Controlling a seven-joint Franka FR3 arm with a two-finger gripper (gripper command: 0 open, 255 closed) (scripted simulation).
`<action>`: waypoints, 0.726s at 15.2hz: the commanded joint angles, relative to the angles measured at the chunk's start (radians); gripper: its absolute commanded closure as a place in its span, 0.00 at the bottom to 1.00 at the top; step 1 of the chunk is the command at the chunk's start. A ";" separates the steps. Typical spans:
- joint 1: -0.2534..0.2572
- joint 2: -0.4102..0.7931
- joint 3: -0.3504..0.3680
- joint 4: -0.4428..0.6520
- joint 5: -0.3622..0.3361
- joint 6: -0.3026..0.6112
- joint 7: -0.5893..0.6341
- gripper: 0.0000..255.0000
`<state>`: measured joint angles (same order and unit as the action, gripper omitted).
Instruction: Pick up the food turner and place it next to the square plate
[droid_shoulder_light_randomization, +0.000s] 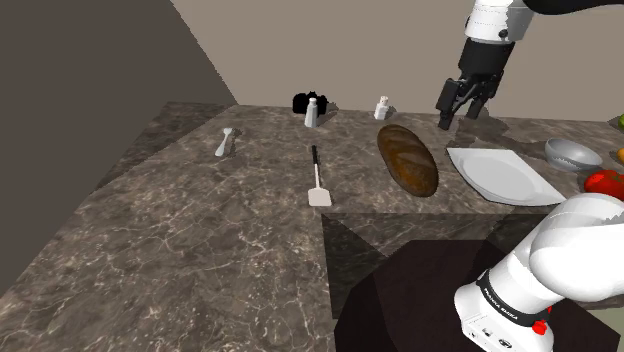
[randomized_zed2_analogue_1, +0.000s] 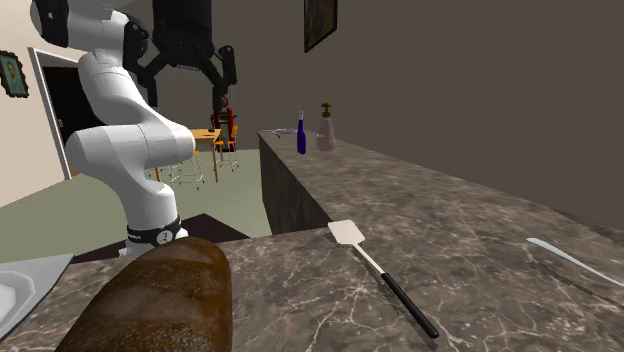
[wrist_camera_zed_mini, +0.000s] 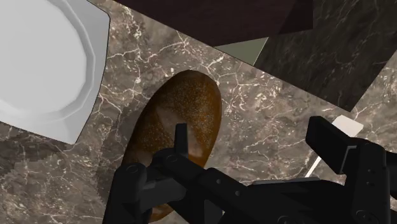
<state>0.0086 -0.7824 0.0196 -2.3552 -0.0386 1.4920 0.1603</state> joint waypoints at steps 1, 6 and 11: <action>0.000 0.000 0.000 0.000 0.000 0.000 0.000 0.00; -0.001 0.088 0.076 -0.049 0.058 0.160 0.140 0.00; -0.005 0.215 0.149 -0.057 0.095 0.321 0.275 0.00</action>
<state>0.0075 -0.6025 0.1567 -2.4147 0.0522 1.7727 0.4094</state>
